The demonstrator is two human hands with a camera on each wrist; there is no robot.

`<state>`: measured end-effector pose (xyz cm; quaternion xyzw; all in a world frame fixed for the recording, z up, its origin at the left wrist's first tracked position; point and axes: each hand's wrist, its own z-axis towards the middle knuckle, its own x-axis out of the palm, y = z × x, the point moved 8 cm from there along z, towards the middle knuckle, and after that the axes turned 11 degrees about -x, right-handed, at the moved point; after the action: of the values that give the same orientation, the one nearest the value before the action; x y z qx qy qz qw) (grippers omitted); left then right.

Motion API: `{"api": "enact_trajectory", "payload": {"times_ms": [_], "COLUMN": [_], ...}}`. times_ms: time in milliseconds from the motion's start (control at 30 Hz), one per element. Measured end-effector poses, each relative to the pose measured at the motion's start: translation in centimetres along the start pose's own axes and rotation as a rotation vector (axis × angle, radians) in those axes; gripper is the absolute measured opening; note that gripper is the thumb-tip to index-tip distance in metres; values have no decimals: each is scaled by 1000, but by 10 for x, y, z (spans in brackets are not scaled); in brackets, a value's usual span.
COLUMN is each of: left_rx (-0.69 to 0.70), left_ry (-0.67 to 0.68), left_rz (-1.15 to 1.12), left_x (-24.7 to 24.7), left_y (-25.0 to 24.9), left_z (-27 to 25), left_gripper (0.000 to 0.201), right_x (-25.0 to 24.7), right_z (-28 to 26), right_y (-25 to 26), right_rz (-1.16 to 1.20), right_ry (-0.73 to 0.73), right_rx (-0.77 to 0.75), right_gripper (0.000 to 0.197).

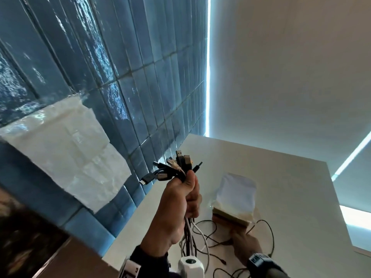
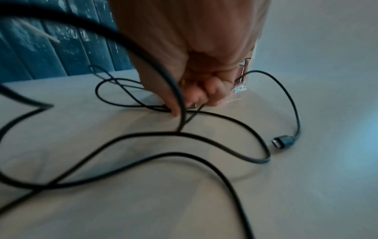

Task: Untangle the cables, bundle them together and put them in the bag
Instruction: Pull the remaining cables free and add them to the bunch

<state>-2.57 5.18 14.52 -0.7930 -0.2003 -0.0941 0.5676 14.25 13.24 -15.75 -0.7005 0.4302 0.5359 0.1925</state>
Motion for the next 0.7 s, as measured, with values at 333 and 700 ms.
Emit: {"api": "enact_trajectory", "payload": {"times_ms": [333, 700], "left_rx": [42, 138], "left_ry": [-22, -47], "left_rz": [125, 348], "left_x": [3, 29], "left_y": [5, 16], "left_z": [13, 14], "left_gripper": [36, 27], "right_x": [-104, -264], "right_z": [-48, -104], "right_y": [6, 91], "right_rz": [533, 1572], "right_ry": [-403, -773], "right_rx": [-132, -435], "right_gripper": [21, 29]}}
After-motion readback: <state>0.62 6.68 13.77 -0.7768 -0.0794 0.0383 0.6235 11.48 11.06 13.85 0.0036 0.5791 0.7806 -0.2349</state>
